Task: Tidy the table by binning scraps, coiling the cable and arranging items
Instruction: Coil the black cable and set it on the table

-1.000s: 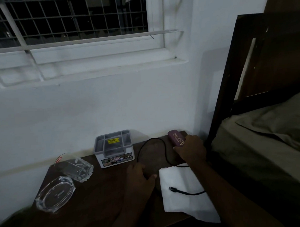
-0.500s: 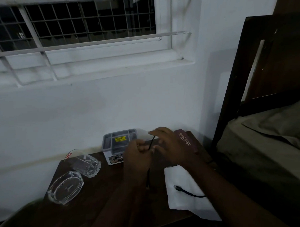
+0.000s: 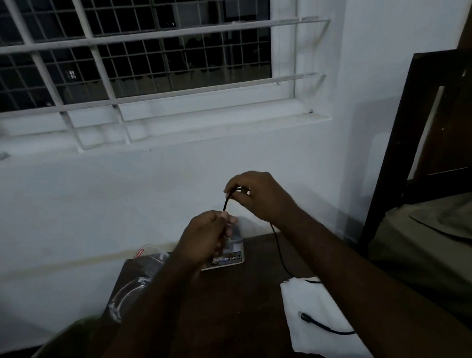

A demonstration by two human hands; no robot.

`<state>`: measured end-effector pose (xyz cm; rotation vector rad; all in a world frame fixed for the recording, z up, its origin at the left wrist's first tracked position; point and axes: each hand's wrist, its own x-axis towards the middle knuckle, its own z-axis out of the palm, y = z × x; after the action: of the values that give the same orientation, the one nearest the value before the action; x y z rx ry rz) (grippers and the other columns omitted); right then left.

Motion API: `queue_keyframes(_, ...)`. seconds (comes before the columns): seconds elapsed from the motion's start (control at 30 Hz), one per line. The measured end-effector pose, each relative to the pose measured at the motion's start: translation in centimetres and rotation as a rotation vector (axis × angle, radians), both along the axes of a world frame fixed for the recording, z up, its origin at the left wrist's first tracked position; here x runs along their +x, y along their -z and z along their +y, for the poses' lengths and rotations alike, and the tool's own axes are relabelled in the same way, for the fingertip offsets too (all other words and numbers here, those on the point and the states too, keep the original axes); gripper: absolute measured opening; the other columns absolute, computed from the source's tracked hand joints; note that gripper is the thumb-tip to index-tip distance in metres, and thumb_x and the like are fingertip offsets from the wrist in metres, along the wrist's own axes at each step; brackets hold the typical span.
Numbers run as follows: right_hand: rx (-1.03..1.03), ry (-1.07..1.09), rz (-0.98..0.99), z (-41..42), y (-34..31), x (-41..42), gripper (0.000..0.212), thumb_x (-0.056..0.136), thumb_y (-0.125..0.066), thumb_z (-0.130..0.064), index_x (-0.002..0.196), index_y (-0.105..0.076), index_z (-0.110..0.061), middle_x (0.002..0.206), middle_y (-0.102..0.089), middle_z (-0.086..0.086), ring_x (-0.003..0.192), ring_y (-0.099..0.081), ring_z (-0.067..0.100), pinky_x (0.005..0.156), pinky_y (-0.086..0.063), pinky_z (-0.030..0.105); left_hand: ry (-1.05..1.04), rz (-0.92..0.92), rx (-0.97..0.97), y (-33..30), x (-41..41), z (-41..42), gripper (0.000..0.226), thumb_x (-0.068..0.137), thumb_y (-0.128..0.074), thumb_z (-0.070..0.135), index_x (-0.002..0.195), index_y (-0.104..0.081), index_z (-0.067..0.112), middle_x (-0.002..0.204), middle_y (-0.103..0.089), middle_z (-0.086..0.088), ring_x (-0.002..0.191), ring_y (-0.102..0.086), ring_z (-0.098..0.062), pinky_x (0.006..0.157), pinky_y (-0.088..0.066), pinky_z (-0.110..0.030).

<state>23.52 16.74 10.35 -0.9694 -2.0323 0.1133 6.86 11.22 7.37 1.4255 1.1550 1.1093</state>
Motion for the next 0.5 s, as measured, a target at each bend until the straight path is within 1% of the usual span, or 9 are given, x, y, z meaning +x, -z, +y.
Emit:
queue_keyframes(0.07, 0.030, 0.040, 0.073, 0.7, -0.6, -0.6, 0.008, 0.083, -0.071, -0.013, 0.088, -0.077, -0.012, 0.088, -0.077, 0.000, 0.072, -0.060, -0.011, 0.070, -0.039, 0.005, 0.181, -0.385, -0.104, -1.4, -0.7, -0.4, 0.030, 0.098, -0.045, 0.016, 0.080, -0.070, 0.016, 0.060, -0.052, 0.004, 0.044, -0.037, -0.009, 0.039, -0.031, -0.021)
queue_keyframes(0.1, 0.033, 0.054, 0.118, 0.9, -0.6, -1.0, 0.008, 0.083, -0.072, -0.015, 0.088, -0.077, -0.012, 0.086, -0.078, 0.000, 0.068, -0.058, -0.014, 0.067, -0.038, 0.004, 0.257, -0.561, -0.119, -2.3, -1.0, -0.3, 0.023, 0.095, -0.048, 0.016, 0.086, -0.070, 0.015, 0.064, -0.051, 0.003, 0.047, -0.039, -0.009, 0.041, -0.032, -0.022)
queue_keyframes(0.13, 0.025, 0.062, 0.150, 1.1, -0.3, -1.3, 0.009, 0.084, -0.072, -0.017, 0.089, -0.077, -0.011, 0.085, -0.078, 0.002, 0.066, -0.058, -0.013, 0.066, -0.039, 0.007, 0.321, -0.703, -0.113, -3.1, -1.3, -0.1, 0.018, 0.092, -0.050, 0.015, 0.092, -0.067, 0.014, 0.069, -0.052, 0.003, 0.050, -0.042, -0.010, 0.044, -0.036, -0.022)
queue_keyframes(0.2, -0.039, 0.080, 0.134, 1.2, 0.7, -2.2, 0.015, 0.087, -0.069, -0.021, 0.095, -0.077, -0.011, 0.089, -0.078, 0.005, 0.070, -0.064, -0.003, 0.070, -0.047, 0.022, 0.378, -0.858, -0.071, -4.6, -1.4, 0.7, 0.015, 0.092, -0.050, 0.013, 0.100, -0.063, 0.015, 0.077, -0.059, 0.004, 0.058, -0.053, -0.010, 0.051, -0.047, -0.023)
queue_keyframes(0.27, -0.195, 0.057, 0.069, 1.0, 1.7, -3.1, 0.019, 0.089, -0.067, -0.022, 0.103, -0.074, -0.012, 0.096, -0.076, 0.007, 0.077, -0.067, 0.010, 0.073, -0.047, 0.022, 0.298, -0.913, -0.023, -5.6, -1.2, 1.7, 0.016, 0.094, -0.049, 0.011, 0.100, -0.063, 0.017, 0.089, -0.070, 0.003, 0.069, -0.066, -0.012, 0.061, -0.056, -0.026)
queue_keyframes(0.33, -0.353, -0.004, 0.006, 0.9, 2.3, -3.9, 0.020, 0.090, -0.065, -0.023, 0.106, -0.072, -0.014, 0.091, -0.072, 0.002, 0.067, -0.060, -0.002, 0.066, -0.041, 0.007, 0.187, -0.922, 0.031, -6.1, -1.2, 3.0, 0.016, 0.098, -0.047, 0.010, 0.101, -0.061, 0.016, 0.102, -0.076, 0.000, 0.085, -0.073, -0.018, 0.069, -0.060, -0.029)
queue_keyframes(0.37, -0.424, -0.042, -0.008, 0.7, 2.3, -4.1, 0.020, 0.091, -0.063, -0.024, 0.107, -0.071, -0.016, 0.086, -0.068, -0.003, 0.063, -0.058, -0.007, 0.063, -0.039, 0.005, 0.151, -0.907, 0.060, -6.1, -1.3, 3.6, 0.015, 0.100, -0.046, 0.009, 0.103, -0.059, 0.015, 0.108, -0.075, -0.002, 0.094, -0.073, -0.022, 0.074, -0.061, -0.032)
queue_keyframes(0.43, -0.565, -0.128, 0.020, 0.1, 1.6, -4.0, 0.019, 0.094, -0.059, -0.029, 0.106, -0.069, -0.017, 0.079, -0.063, -0.009, 0.056, -0.060, -0.003, 0.064, -0.046, 0.015, 0.092, -0.787, 0.130, -6.1, -1.7, 4.6, 0.011, 0.101, -0.048, 0.010, 0.108, -0.056, 0.013, 0.116, -0.073, -0.005, 0.107, -0.069, -0.028, 0.086, -0.059, -0.037)
queue_keyframes(0.5, -0.675, -0.175, 0.054, -0.6, 0.4, -3.2, 0.023, 0.095, -0.058, -0.032, 0.103, -0.068, -0.014, 0.076, -0.063, -0.005, 0.055, -0.061, 0.007, 0.062, -0.052, 0.028, -0.003, -0.563, 0.204, -5.7, -2.5, 5.3, 0.012, 0.100, -0.051, 0.012, 0.110, -0.056, 0.013, 0.119, -0.071, -0.004, 0.110, -0.068, -0.027, 0.093, -0.055, -0.039)
